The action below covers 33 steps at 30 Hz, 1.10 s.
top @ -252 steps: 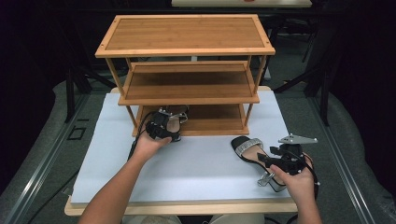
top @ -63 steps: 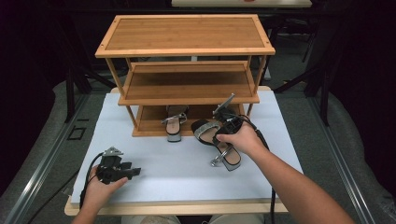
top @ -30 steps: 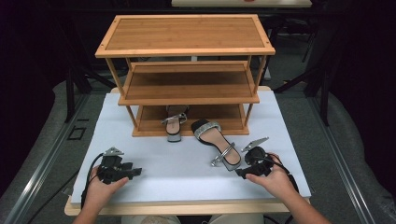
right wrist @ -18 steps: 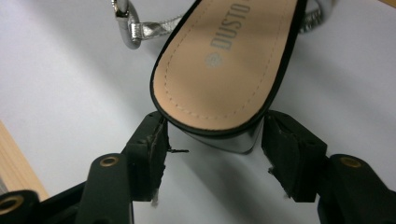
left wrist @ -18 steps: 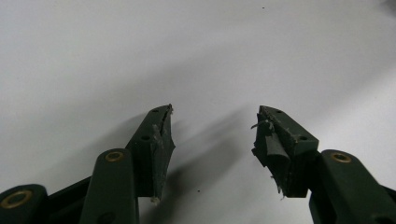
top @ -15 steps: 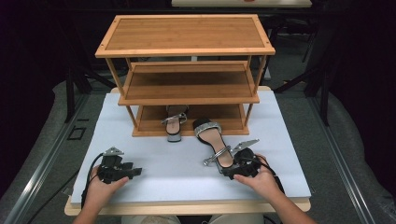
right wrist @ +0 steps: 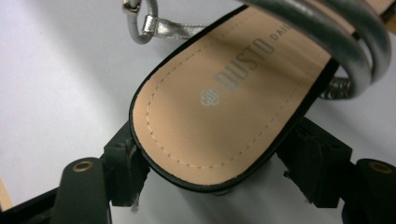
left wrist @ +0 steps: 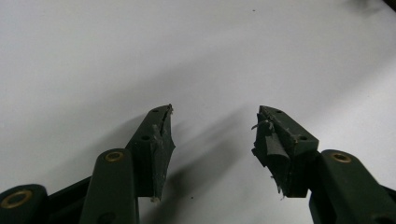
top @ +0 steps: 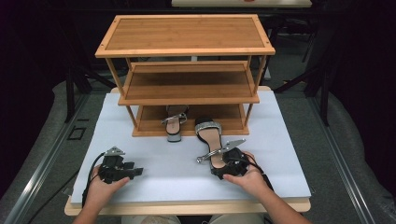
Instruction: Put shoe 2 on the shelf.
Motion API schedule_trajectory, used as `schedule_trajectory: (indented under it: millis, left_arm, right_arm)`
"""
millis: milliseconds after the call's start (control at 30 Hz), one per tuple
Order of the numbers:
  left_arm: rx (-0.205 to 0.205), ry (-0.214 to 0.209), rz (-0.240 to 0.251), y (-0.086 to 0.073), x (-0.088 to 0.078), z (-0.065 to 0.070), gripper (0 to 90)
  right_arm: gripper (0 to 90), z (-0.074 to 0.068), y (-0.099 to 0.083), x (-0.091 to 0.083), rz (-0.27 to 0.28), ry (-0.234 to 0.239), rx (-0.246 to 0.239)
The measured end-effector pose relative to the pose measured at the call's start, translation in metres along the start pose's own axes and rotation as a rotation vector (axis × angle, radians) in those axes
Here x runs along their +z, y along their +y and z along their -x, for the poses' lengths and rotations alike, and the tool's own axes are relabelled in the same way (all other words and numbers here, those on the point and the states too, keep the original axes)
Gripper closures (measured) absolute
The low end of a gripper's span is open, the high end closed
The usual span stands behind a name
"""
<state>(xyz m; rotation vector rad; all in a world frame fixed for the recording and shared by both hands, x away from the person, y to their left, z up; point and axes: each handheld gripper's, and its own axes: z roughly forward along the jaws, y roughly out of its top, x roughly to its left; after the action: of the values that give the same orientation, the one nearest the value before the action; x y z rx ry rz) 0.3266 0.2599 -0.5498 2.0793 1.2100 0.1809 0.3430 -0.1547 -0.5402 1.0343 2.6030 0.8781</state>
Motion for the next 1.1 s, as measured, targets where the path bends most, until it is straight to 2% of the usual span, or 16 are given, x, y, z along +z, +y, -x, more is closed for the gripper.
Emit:
schedule_trajectory:
  millis: [200, 400, 433, 467, 500, 533, 600, 633, 667, 700, 767, 800, 833, 867, 900, 1100]
  left_arm:
    - [0.0, -0.001, 0.003, 0.0, 0.0, 0.0, 45.7]
    - [0.004, -0.005, 0.002, 0.0, -0.001, -0.001, 45.6]
    - [0.005, -0.005, 0.001, 0.0, -0.001, -0.001, 45.7]
    - [0.005, -0.006, -0.001, 0.0, -0.001, -0.001, 45.7]
    - [0.004, -0.005, 0.001, 0.0, -0.001, -0.001, 45.7]
    - [0.003, -0.005, 0.003, 0.0, -0.001, 0.0, 45.7]
    - [0.003, -0.007, 0.005, 0.0, -0.002, 0.0, 45.7]
    - [-0.005, -0.015, 0.009, 0.0, -0.002, 0.0, 45.7]
    - [-0.011, -0.025, 0.016, 0.0, -0.002, -0.001, 45.6]
    - [-0.013, -0.03, 0.018, 0.0, -0.002, -0.001, 45.7]
    - [-0.013, -0.029, 0.016, 0.0, -0.002, -0.002, 45.7]
    - [-0.012, -0.03, 0.016, 0.0, -0.002, -0.002, 45.7]
    - [-0.011, -0.03, 0.015, 0.0, -0.002, -0.002, 45.7]
    - [-0.01, -0.03, 0.013, 0.0, -0.002, -0.002, 45.7]
    - [-0.009, -0.029, 0.013, 0.0, -0.002, -0.002, 45.7]
    - [-0.01, -0.027, 0.014, 0.0, -0.001, -0.002, 45.7]
  right_arm:
    - [28.9, -0.007, 0.01, 0.003, -0.003, -0.007, -0.012]
    - [29.2, 0.001, 0.02, -0.002, 0.019, 0.003, 0.016]
    - [29.3, 0.004, 0.021, -0.001, 0.056, 0.068, 0.024]
    - [29.4, 0.007, 0.023, 0.0, 0.075, 0.097, 0.026]
    - [29.4, 0.005, 0.027, -0.003, 0.011, -0.019, 0.014]
    - [29.4, 0.01, 0.027, 0.002, 0.076, 0.088, 0.024]
    - [29.5, 0.013, 0.032, 0.003, 0.049, 0.037, 0.02]
    - [29.5, 0.016, 0.034, 0.004, 0.052, 0.038, 0.021]
    - [29.5, 0.017, 0.036, 0.002, 0.02, 0.004, 0.027]
    - [29.6, 0.022, 0.037, 0.006, 0.076, 0.093, 0.043]
    - [29.7, 0.022, 0.043, 0.004, 0.034, 0.005, 0.037]
    - [29.8, 0.024, 0.046, 0.005, 0.051, 0.007, 0.039]
    - [29.8, 0.028, 0.047, 0.007, 0.081, 0.083, 0.051]
    - [29.8, 0.027, 0.05, 0.006, 0.041, -0.008, 0.043]
    - [29.8, 0.029, 0.05, 0.009, 0.06, 0.045, 0.042]
    - [29.9, 0.037, 0.059, 0.016, 0.056, 0.043, 0.042]
